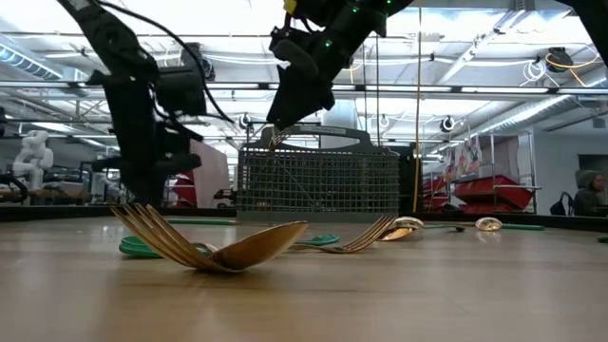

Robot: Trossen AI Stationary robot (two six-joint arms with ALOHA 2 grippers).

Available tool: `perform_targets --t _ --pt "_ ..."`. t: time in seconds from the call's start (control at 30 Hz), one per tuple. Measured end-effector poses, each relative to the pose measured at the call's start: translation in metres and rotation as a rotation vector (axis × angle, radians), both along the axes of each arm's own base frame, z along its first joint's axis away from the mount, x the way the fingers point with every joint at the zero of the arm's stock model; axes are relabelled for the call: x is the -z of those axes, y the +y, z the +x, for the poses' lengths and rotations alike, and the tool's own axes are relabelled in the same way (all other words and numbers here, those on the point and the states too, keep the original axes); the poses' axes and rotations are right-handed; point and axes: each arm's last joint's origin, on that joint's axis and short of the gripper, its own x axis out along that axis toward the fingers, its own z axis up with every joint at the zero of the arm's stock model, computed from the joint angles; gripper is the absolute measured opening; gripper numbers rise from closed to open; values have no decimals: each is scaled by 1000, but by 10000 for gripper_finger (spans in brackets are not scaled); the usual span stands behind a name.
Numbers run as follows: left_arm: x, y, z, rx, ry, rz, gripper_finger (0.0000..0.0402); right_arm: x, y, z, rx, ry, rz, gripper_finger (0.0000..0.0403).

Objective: Sort silverware
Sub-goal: Put the gold knife into the middle left section of the gray utensil holder

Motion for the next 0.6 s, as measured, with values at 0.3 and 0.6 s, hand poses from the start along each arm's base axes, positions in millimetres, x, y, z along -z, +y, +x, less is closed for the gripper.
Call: perform_targets --t 0.3,0.6 --pt "13 2 18 5 -97 -41 0 2 0 -3 -7 39 -4 212" --pt "4 -7 41 71 -301 -134 0 5 -9 -9 5 95 -1 212"
